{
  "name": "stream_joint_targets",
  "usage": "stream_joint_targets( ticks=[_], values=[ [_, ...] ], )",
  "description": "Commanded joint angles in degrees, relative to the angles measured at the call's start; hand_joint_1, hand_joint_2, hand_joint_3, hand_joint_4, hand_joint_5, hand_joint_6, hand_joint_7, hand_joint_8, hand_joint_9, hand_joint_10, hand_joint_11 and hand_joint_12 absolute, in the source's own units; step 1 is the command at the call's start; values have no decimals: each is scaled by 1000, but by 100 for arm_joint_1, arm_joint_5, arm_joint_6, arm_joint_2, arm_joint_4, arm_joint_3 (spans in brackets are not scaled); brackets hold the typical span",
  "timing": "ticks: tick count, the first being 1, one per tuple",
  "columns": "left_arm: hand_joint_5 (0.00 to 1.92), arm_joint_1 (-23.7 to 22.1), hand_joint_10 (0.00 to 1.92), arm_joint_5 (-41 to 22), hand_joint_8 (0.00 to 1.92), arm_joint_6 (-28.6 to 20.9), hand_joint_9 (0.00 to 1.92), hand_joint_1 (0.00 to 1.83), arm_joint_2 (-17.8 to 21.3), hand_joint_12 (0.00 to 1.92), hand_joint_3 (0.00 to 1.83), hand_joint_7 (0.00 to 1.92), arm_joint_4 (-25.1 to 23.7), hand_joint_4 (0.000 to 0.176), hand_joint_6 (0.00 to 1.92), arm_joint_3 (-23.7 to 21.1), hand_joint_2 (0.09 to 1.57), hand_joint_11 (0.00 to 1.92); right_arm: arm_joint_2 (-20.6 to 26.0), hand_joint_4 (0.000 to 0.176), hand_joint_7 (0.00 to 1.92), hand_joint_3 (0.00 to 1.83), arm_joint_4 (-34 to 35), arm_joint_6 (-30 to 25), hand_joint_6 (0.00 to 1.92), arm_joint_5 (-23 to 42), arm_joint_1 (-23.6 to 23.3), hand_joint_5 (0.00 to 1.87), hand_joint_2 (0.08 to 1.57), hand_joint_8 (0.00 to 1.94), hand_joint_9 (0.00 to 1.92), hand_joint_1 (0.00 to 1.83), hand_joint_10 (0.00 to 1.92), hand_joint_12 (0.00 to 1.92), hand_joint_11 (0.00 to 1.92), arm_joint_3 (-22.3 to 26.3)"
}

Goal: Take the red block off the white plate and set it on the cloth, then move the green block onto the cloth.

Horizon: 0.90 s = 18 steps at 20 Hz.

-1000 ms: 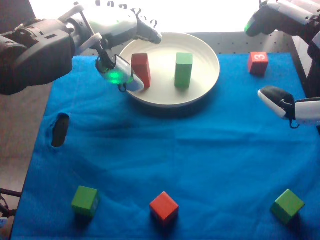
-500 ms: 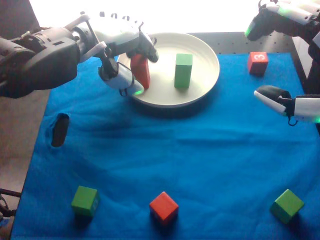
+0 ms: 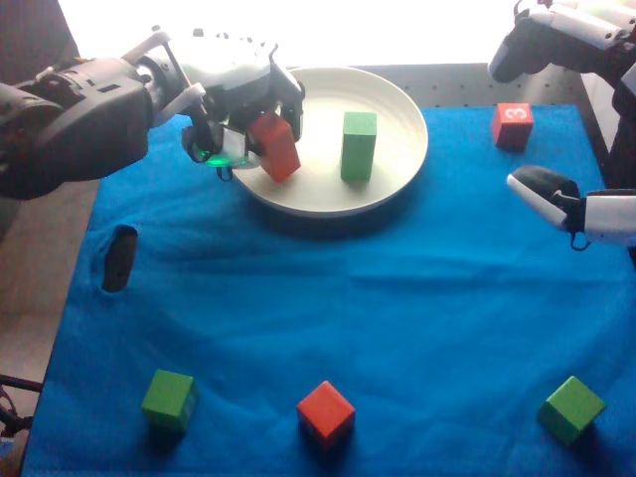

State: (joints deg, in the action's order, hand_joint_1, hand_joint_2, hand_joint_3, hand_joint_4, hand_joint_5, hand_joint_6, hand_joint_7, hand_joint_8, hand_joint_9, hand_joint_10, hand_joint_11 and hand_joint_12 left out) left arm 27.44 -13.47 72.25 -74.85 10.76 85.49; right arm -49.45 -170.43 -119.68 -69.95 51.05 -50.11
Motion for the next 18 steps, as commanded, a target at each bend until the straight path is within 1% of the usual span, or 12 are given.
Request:
stream_joint_targets(
  ticks=[1,4,6,8,10,12,13,14,15,16,17,18],
  values=[
    [740,-36,1581,-798,1321,8,691,1335,50,1844,1,748,33,0,1295,-36,1230,423,-22,0,360,603,-113,7,1208,-700,-28,348,679,1287,315,1023,1484,1836,202,-10],
    [754,-36,1567,-1046,1306,5,725,1340,184,1765,0,750,104,0,1244,-185,1221,532,-22,0,380,616,-108,6,1209,-700,-20,363,661,1270,336,1024,1482,1840,237,-8],
    [739,-35,1553,-1331,1295,0,728,1336,377,1725,1,735,123,0,1310,-412,1225,550,-22,0,380,628,-105,6,1223,-700,-18,354,660,1276,331,1020,1501,1847,235,-6],
    [718,26,1568,-1796,1324,-2,697,1329,701,1683,2,706,122,0,1369,-785,1240,520,-22,0,369,661,-102,6,1231,-700,-12,337,637,1276,321,1027,1493,1842,230,-3],
    [697,142,1526,-2266,1337,-2,747,1336,1037,1639,0,742,104,0,1318,-1182,1229,587,-21,0,394,680,-93,6,1248,-701,-2,351,622,1284,359,1005,1499,1836,294,3],
    [698,297,1541,-2698,1334,-2,720,1338,1341,1693,0,780,59,0,1290,-1553,1226,522,-17,0,390,676,-74,6,1238,-701,15,338,630,1277,357,1015,1482,1826,285,13],
    [676,387,1580,-2894,1360,-3,687,1334,1461,1764,2,782,39,0,1294,-1715,1235,462,-15,0,413,668,-65,6,1236,-702,22,342,625,1285,375,1062,1495,1853,298,19],
    [687,511,1591,-3126,1371,-5,682,1335,1606,1819,0,788,27,0,1253,-1900,1234,466,-12,0,424,666,-55,6,1246,-705,30,343,626,1306,393,1073,1513,1872,312,24],
    [697,648,1586,-3348,1376,-9,667,1333,1746,1841,0,787,9,0,1262,-2090,1235,422,-3,0,433,674,-44,6,1262,-709,36,345,624,1327,402,1062,1533,1894,322,34],
    [726,770,1539,-3507,1303,-17,667,1336,1838,1783,0,814,-1,0,1294,-2223,1224,411,6,0,429,687,-35,6,1288,-716,46,344,612,1350,390,1079,1560,1916,318,44],
    [726,890,1534,-3651,1293,-38,697,1340,1916,1793,0,823,-17,0,1258,-2342,1216,476,13,0,425,689,-27,6,1283,-722,54,345,608,1325,371,1089,1549,1920,301,52],
    [743,994,1552,-3779,1380,-86,793,1248,1978,1895,0,872,-33,0,1166,-2435,1209,668,19,0,415,686,-21,6,1252,-729,61,345,610,1265,351,1077,1507,1892,291,59]
  ],
)
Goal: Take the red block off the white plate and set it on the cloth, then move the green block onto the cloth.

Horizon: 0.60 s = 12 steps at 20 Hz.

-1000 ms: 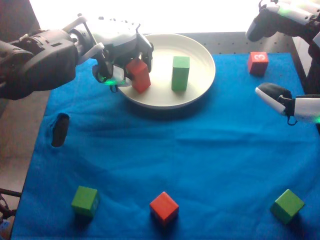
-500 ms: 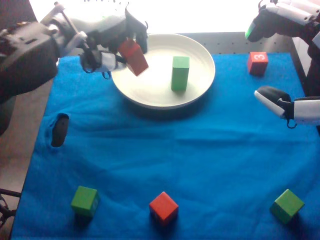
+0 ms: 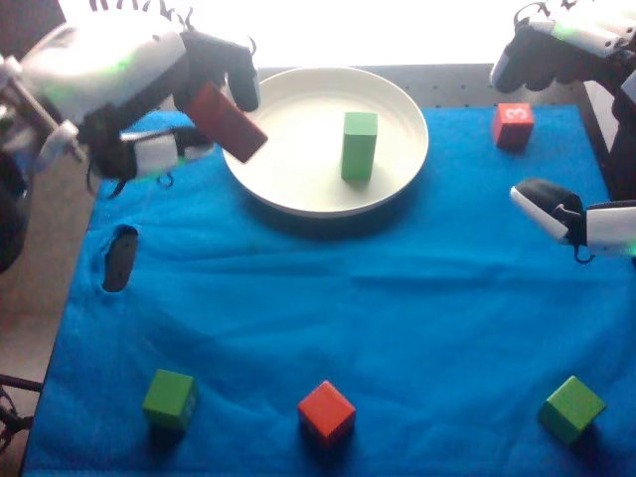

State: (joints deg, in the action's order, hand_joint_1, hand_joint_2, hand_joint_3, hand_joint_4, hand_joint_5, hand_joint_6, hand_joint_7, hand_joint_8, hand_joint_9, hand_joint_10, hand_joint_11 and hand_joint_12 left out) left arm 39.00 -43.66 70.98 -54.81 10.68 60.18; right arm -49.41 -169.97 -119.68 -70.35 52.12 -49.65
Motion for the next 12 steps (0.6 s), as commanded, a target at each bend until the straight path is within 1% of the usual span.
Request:
stream_joint_targets(
  ticks=[1,2,3,4,6,7,8,9,10,11,12],
  values=[
    [769,11,1512,-928,1393,-64,795,1227,70,1916,0,881,-64,0,1122,-30,1203,667,18,0,402,680,-59,6,1222,-694,-40,354,616,1229,326,1068,1482,1872,280,16],
    [791,134,1551,-1070,1438,-165,788,1227,139,1920,0,865,-93,0,1076,-124,1202,684,21,0,411,677,-52,6,1216,-695,-40,368,611,1223,332,1082,1478,1874,297,20],
    [798,297,1575,-1232,1476,-352,768,1224,220,1921,0,850,-144,0,1050,-224,1205,625,32,0,441,677,-44,6,1216,-696,-40,388,601,1241,370,1084,1485,1870,340,28],
    [777,457,1566,-1369,1476,-536,753,1221,282,1921,2,850,-202,0,1078,-299,1210,594,39,0,457,680,-41,6,1233,-697,-39,393,603,1271,382,1065,1513,1888,349,35],
    [741,694,1349,-1564,1351,-732,792,1209,360,1743,0,892,-236,0,1179,-406,1206,621,44,0,432,678,-32,6,1258,-697,-35,381,599,1324,354,1059,1548,1919,309,41],
    [714,849,1300,-1652,1370,-781,766,1189,404,1704,3,864,-236,0,1232,-491,1221,584,45,0,447,678,-23,6,1262,-698,-31,395,590,1335,368,1063,1557,1921,319,43],
    [704,950,1458,-1682,1307,-804,798,1307,425,1634,1,826,-237,0,1202,-555,1211,601,47,0,449,677,-15,6,1261,-698,-28,395,585,1340,367,1059,1558,1921,307,45],
    [673,1026,1501,-1698,1330,-810,771,1331,435,1578,2,782,-239,0,1255,-600,1223,610,48,0,454,680,-12,6,1258,-698,-27,397,591,1343,371,1049,1561,1921,309,45],
    [687,1166,1513,-1712,1357,-828,802,1333,439,1561,0,769,-239,0,1203,-678,1221,647,50,0,382,703,-7,6,1278,-698,-27,332,604,1397,315,1083,1588,1883,250,48],
    [673,1252,1550,-1717,1396,-870,728,1329,439,1576,4,736,-256,0,1284,-722,1237,573,51,0,332,743,-4,6,1288,-698,-26,299,572,1419,283,1131,1573,1836,219,49],
    [681,1342,1534,-1706,1372,-950,732,1333,439,1572,0,753,-303,0,1282,-756,1233,564,53,0,318,775,0,6,1290,-697,-24,289,555,1426,275,1141,1567,1809,216,49]
  ],
)
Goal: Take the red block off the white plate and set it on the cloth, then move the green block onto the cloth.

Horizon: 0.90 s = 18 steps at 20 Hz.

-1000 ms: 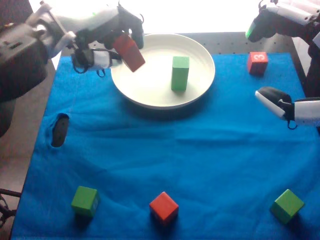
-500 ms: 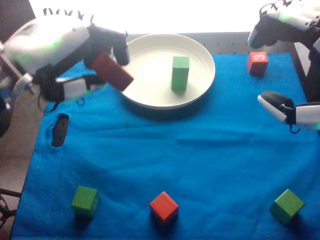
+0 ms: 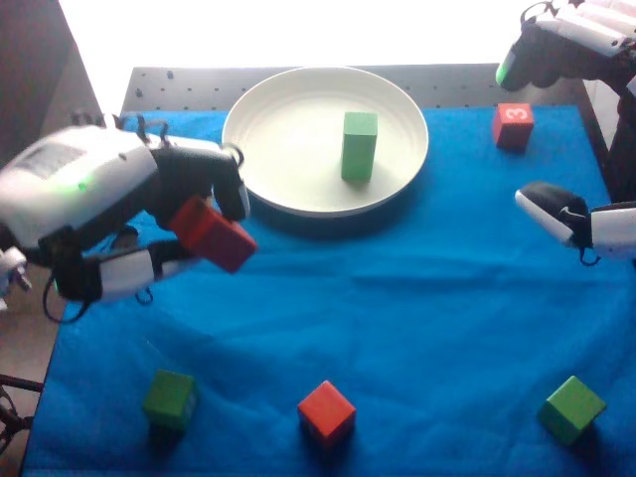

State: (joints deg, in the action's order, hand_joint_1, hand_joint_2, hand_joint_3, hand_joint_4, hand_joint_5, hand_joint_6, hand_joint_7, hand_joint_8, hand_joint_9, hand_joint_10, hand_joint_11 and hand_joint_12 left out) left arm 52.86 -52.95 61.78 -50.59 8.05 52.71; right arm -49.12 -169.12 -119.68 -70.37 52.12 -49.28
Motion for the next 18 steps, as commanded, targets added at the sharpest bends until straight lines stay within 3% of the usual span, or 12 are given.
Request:
stream_joint_targets(
  ticks=[1,3,5,6,7,9,10,12,14,15,16,18],
  values=[
    [678,1,1560,-754,1379,-91,709,1331,20,1596,1,749,-65,0,1297,-20,1237,503,26,0,316,816,-81,6,1279,-695,-21,291,535,1422,275,1158,1562,1815,216,12],
    [655,61,1614,-639,1446,-160,649,1323,20,1673,2,731,-93,0,1324,-24,1256,392,26,0,302,841,-78,6,1269,-695,-18,285,539,1417,258,1158,1557,1824,190,11],
    [668,68,1505,-522,1579,-160,439,1133,11,1805,3,699,-126,0,1325,-29,1280,256,26,0,321,850,-77,6,1258,-695,-18,298,536,1406,279,1153,1551,1827,221,10],
    [671,68,1362,-480,1206,-160,337,928,8,1750,0,517,-145,105,1418,-30,1274,146,26,0,318,833,-77,6,1258,-695,-17,294,549,1408,283,1154,1542,1810,227,9],
    [571,68,1127,-428,908,-160,300,782,4,1618,0,485,-163,0,936,-29,1200,61,26,0,319,823,-77,6,1256,-695,-17,298,547,1406,287,1168,1541,1809,232,8],
    [605,67,846,-313,508,-160,329,711,5,1506,0,555,-214,0,541,-25,1136,14,26,0,326,818,-78,6,1258,-695,-17,293,557,1405,298,1170,1532,1806,245,7],
    [583,66,766,-289,344,-160,290,646,6,1470,0,535,-227,0,453,-25,1114,2,26,0,324,820,-78,6,1258,-695,-17,294,556,1398,296,1168,1526,1801,236,6],
    [577,67,567,-271,110,-160,274,596,9,1370,0,522,-239,20,327,-31,1080,0,25,0,317,782,-78,6,1230,-694,-17,294,585,1387,282,1153,1519,1794,227,5],
    [593,69,293,-327,3,-161,345,624,10,1297,0,491,-234,20,139,-39,1032,0,26,0,311,755,-77,6,1238,-694,-9,286,594,1409,270,1164,1542,1824,207,5],
    [593,71,293,-364,3,-162,345,624,10,1297,0,491,-219,20,139,-40,1032,0,26,0,311,755,-76,6,1238,-694,-7,286,594,1409,270,1164,1542,1824,207,5],
    [572,82,271,-449,1,-162,354,605,10,1263,4,490,-172,37,112,-41,1043,0,26,0,314,750,-75,6,1238,-694,-5,295,586,1409,270,1167,1539,1809,202,5],
    [552,144,221,-769,2,-161,384,596,20,1189,1,477,47,45,65,-41,1050,0,27,0,296,753,-67,6,1234,-692,-4,284,592,1403,257,1155,1541,1811,203,3]
  ],
)
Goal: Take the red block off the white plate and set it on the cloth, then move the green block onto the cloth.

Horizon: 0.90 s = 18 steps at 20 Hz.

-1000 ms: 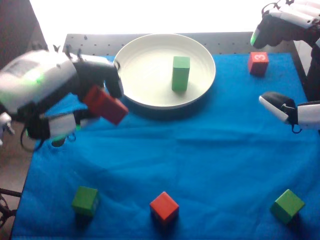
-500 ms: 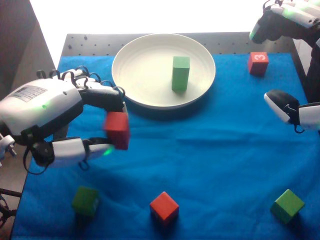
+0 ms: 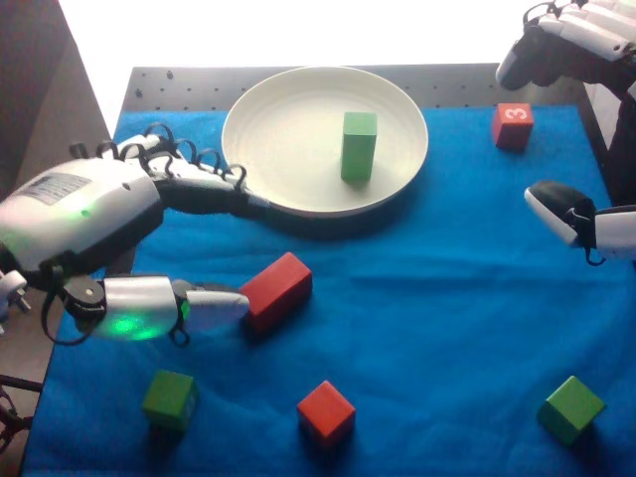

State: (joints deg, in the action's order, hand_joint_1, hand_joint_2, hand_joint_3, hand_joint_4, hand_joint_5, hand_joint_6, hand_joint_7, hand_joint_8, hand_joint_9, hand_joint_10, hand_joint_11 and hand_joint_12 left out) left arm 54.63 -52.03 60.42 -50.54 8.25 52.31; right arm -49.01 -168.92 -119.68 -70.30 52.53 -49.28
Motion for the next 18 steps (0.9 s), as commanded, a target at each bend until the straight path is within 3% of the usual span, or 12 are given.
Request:
stream_joint_targets(
  ticks=[1,3,4,5,6,8,11,12,13,14,17,18],
  values=[
    [556,-13,207,-999,6,-25,386,587,17,1217,4,492,103,27,54,1,1065,0,16,0,283,756,-86,6,1206,-698,-47,268,579,1354,243,1152,1512,1815,190,-3],
    [533,7,206,-1301,1,1,388,445,19,1324,8,461,285,55,34,22,1092,0,16,0,270,757,-86,6,1100,-691,-49,252,567,1196,226,1148,1405,1768,176,-45],
    [538,7,205,-1392,4,61,400,462,26,1300,11,470,345,38,30,20,1127,0,16,0,245,775,-71,6,1097,-686,-49,219,561,1175,193,1154,1416,1792,135,-79],
    [533,7,194,-1529,4,149,403,434,42,1250,12,473,424,40,23,9,1153,0,16,0,237,774,-25,5,1103,-678,-49,205,561,1180,180,1159,1436,1811,126,-146],
    [521,7,157,-1636,3,236,412,413,59,1192,2,477,490,64,11,-2,1196,0,4,0,250,749,-17,5,1102,-622,-53,233,578,1184,183,1141,1439,1810,140,-213],
    [522,0,117,-1812,3,415,419,377,78,1141,4,483,594,55,6,-25,1241,0,-76,0,271,747,-8,4,1125,-430,-198,283,571,1248,216,1076,1480,1807,222,-365],
    [572,-2,114,-1981,14,903,469,422,175,1156,1,532,803,50,18,-140,1244,0,-331,0,315,567,-10,4,824,107,-634,330,670,933,257,980,1233,1718,238,-703],
    [587,-2,122,-2012,23,1002,506,461,192,1170,0,563,836,28,21,-167,1243,16,-423,0,329,484,-14,4,748,283,-760,351,723,835,262,947,1176,1681,234,-807],
    [600,-2,133,-2059,31,1051,545,489,200,1176,0,594,866,16,23,-177,1245,50,-641,0,332,403,-54,4,732,644,-1031,361,758,860,252,1017,1208,1706,216,-1029],
    [604,-1,132,-2074,31,1051,551,481,205,1173,0,599,872,16,23,-177,1237,55,-742,0,319,337,-66,4,711,786,-1125,370,790,882,225,1055,1239,1741,175,-1122],
    [664,-1,132,-2086,31,1052,587,533,212,1164,0,639,893,21,31,-179,1226,111,-1125,0,375,138,-71,4,397,1316,-1437,438,872,516,279,1051,1001,1619,212,-1508],
    [663,-1,130,-2087,26,1053,585,519,212,1173,4,633,899,14,27,-180,1242,123,-1256,0,415,85,-72,5,280,1512,-1558,469,891,353,292,1047,882,1611,153,-1638]
  ],
)
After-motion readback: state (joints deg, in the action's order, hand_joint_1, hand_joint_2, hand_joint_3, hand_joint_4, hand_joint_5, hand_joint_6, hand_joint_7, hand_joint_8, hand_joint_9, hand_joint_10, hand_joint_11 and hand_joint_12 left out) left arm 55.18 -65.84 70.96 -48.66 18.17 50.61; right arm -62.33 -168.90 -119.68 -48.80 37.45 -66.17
